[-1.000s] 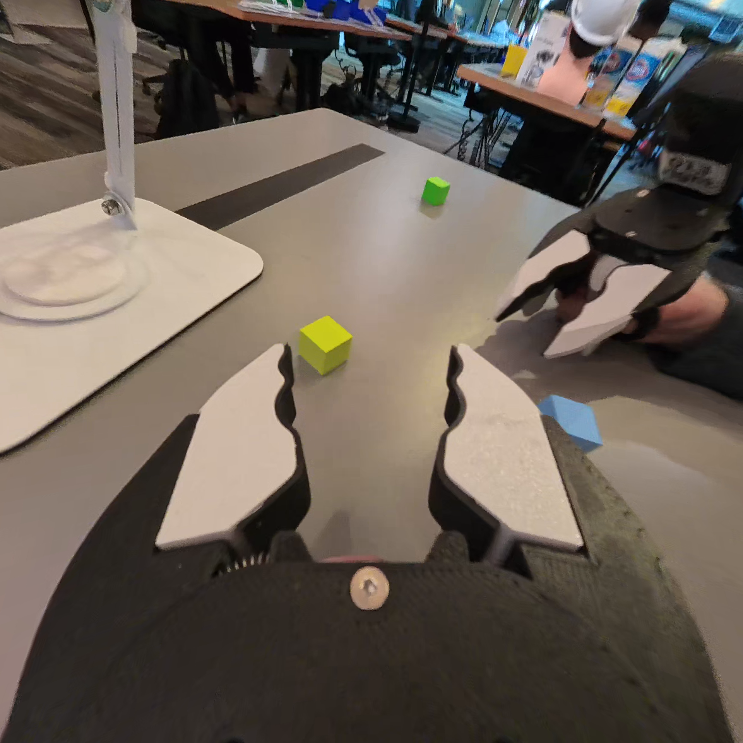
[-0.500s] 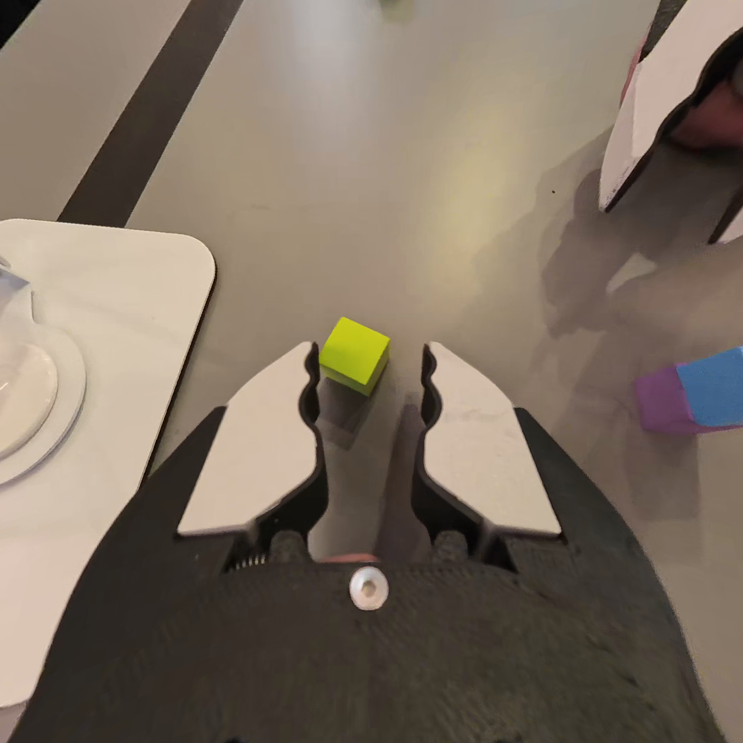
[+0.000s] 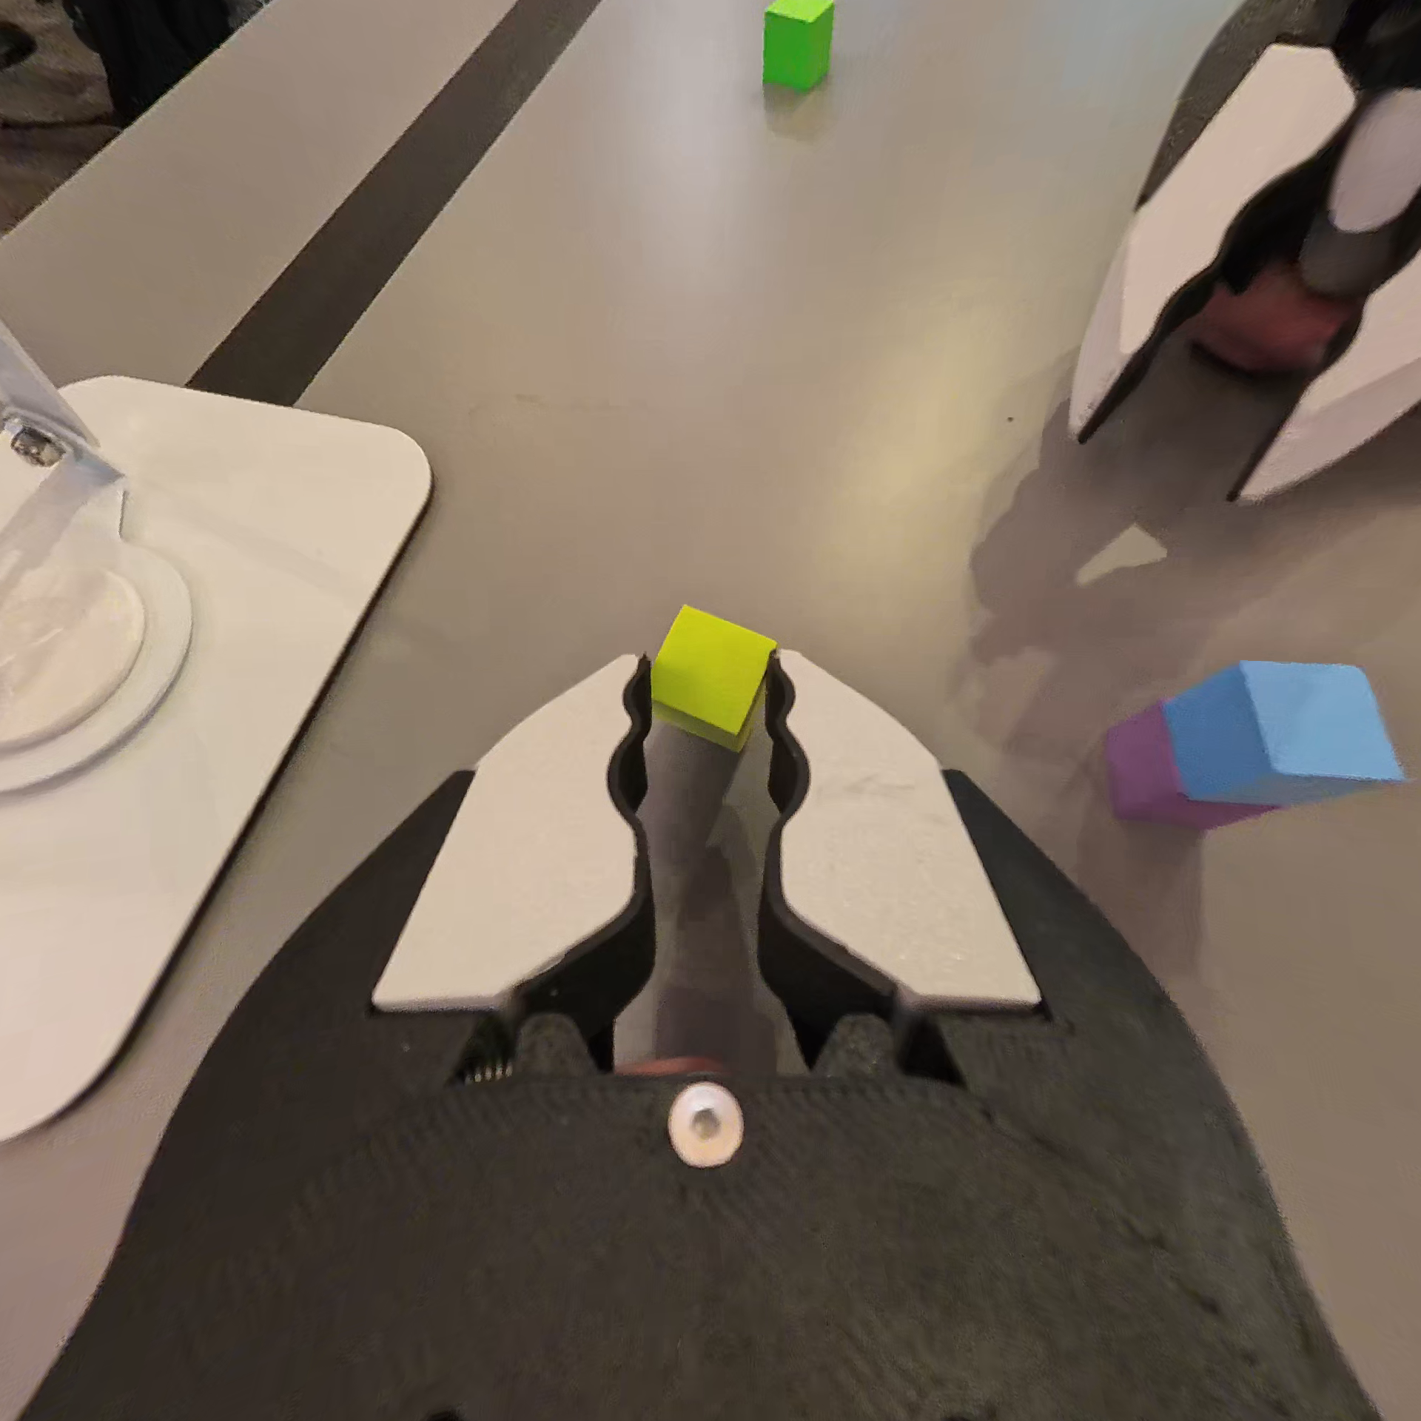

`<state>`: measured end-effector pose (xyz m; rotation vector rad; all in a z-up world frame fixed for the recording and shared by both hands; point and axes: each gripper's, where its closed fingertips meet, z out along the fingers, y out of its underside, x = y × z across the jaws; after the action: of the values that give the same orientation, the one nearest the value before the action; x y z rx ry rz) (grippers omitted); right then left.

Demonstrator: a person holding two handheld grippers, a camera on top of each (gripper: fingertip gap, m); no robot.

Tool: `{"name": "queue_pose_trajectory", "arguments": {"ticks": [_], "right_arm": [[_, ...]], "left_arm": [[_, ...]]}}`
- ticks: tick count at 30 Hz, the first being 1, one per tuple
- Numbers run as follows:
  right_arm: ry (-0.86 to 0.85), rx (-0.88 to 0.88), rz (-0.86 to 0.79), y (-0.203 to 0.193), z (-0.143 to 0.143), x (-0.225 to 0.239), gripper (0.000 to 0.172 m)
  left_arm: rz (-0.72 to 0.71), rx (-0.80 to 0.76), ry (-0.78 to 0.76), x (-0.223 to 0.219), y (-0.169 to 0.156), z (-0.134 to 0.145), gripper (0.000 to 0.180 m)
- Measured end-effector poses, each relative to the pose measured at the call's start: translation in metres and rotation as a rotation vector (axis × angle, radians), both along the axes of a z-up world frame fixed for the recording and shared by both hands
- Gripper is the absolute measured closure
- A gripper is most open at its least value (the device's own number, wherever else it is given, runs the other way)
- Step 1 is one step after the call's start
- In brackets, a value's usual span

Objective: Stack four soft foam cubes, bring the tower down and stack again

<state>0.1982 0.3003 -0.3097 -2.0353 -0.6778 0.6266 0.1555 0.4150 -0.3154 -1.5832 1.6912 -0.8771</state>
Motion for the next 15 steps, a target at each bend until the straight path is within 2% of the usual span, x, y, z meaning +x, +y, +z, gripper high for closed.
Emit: {"name": "queue_pose_trajectory", "arguments": {"ticks": [1,10,15], "right_arm": [[-0.001,0.000,0.000,0.000,0.000,0.000,0.135],[0.000,-0.002,-0.001,0.000,0.000,0.000,0.135],[0.002,-0.002,-0.005,0.001,0.000,0.001,0.135]], "left_arm": [[0.008,0.009,0.000,-0.004,-0.004,0.002,0.153],[0.129,-0.005,-0.004,-0.029,-0.036,0.033,0.153],[0.209,-0.003,0.001,-0.033,-0.066,0.051,0.153]]}}
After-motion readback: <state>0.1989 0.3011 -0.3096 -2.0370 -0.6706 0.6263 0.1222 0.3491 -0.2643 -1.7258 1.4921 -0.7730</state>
